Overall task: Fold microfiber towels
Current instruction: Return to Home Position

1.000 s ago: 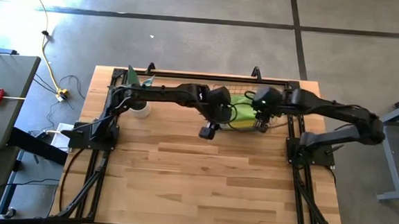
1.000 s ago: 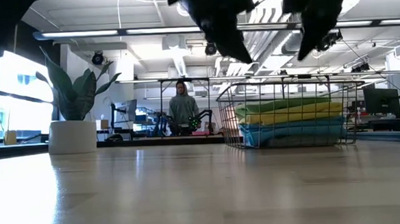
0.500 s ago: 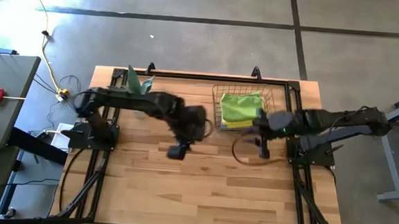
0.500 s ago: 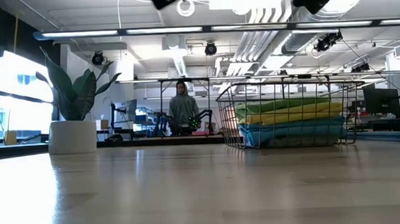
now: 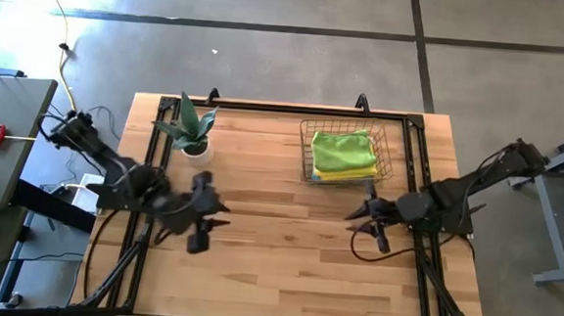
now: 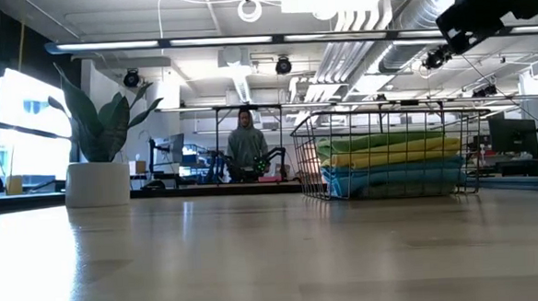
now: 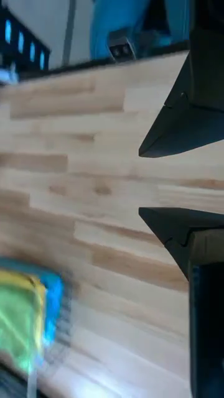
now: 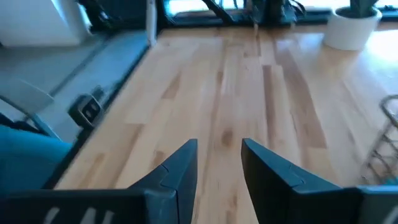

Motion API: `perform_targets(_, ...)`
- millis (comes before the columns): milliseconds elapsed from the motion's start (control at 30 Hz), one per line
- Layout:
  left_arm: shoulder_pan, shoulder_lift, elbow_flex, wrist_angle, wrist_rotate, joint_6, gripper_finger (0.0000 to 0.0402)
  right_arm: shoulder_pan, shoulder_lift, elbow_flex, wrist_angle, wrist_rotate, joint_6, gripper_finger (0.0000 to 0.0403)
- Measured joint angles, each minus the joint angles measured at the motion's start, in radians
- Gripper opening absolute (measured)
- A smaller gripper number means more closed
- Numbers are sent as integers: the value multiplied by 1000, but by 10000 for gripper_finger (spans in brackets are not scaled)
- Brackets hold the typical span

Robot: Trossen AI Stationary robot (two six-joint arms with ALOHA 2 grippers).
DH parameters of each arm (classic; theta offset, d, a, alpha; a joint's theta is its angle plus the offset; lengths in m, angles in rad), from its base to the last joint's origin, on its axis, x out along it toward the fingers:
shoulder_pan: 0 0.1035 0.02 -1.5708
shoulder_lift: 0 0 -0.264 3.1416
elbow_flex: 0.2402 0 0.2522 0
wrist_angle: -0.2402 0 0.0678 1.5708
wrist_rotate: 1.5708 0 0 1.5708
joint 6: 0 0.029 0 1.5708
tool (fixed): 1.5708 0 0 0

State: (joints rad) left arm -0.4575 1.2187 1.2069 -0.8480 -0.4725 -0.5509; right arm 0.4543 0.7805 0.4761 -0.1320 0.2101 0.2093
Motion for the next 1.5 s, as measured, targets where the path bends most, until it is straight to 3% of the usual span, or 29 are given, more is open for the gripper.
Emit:
perform_targets(233,-204,-117,-212,30,-314,-255,131,65,-47,-196,336,29,-42,118)
perform_targets(333,-245,-140,-275,32,-372,-312,131,84,-63,-266,456,35,-53,118)
perform_targets(567,-288,-139,-368,75,-487,-446,131,105,-157,-360,510,97,-100,118)
perform_targets(967,-300,-132,-546,297,-528,-546,131,105,-265,-450,502,122,-139,118)
perform_targets(1367,-295,-132,-769,738,-565,-383,131,105,-264,-466,498,101,-141,118)
perform_targets(1500,-271,-139,-838,803,-579,-341,131,105,-264,-466,494,101,-141,118)
